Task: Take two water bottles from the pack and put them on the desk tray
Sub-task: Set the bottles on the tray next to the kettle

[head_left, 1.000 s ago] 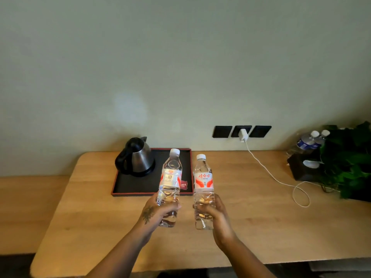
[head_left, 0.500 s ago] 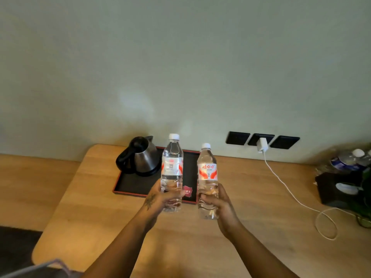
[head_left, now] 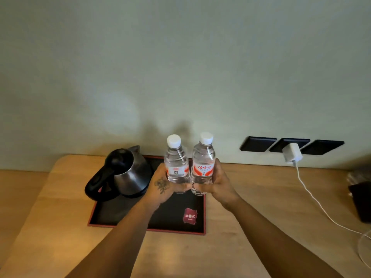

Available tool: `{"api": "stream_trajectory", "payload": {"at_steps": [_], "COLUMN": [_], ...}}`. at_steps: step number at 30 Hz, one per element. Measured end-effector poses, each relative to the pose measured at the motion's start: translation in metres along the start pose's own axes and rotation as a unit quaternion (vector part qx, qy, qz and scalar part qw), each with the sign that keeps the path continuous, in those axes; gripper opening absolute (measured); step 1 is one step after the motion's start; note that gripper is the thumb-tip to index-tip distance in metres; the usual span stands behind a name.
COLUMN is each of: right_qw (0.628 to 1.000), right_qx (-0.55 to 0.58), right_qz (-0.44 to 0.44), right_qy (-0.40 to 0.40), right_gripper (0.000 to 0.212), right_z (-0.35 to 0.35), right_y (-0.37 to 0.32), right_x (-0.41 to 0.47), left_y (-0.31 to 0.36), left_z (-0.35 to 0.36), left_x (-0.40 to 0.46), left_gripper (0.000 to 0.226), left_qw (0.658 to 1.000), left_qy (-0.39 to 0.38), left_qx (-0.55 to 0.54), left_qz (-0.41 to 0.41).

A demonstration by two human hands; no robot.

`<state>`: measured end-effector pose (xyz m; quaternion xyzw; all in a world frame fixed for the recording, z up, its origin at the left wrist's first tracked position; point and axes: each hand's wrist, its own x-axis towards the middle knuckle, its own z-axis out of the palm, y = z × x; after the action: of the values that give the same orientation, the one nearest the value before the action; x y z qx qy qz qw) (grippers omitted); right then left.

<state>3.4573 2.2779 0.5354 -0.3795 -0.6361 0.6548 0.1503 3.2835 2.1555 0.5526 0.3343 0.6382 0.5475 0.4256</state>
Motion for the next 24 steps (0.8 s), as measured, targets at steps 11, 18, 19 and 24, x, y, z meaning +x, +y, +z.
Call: {"api": "stream_trajectory", "payload": {"at_steps": [11, 18, 19, 24], "right_qw": [0.999, 0.998, 0.998, 0.999], "right_qx": [-0.008, 0.024, 0.026, 0.019], "right_qz": [-0.017, -0.021, -0.019, -0.016], "right_qy": [0.046, 0.046, 0.045, 0.044], "right_gripper": [0.085, 0.087, 0.087, 0.089], "right_z": [0.004, 0.005, 0.006, 0.008], "right_y": [0.049, 0.055, 0.057, 0.067], "right_x": [0.065, 0.073, 0.074, 0.078], "left_y": [-0.077, -0.096, -0.099, -0.109], "left_z": [-0.007, -0.01, -0.012, -0.013], "left_x": [0.074, 0.089, 0.09, 0.092], "left_gripper": [0.083, 0.087, 0.088, 0.09], "left_qw": [0.997, 0.996, 0.995, 0.994], "left_qy": [0.061, 0.058, 0.059, 0.064], "left_qx": [0.017, 0.054, 0.061, 0.073], "left_qz": [-0.031, -0.045, -0.048, -0.049]}}
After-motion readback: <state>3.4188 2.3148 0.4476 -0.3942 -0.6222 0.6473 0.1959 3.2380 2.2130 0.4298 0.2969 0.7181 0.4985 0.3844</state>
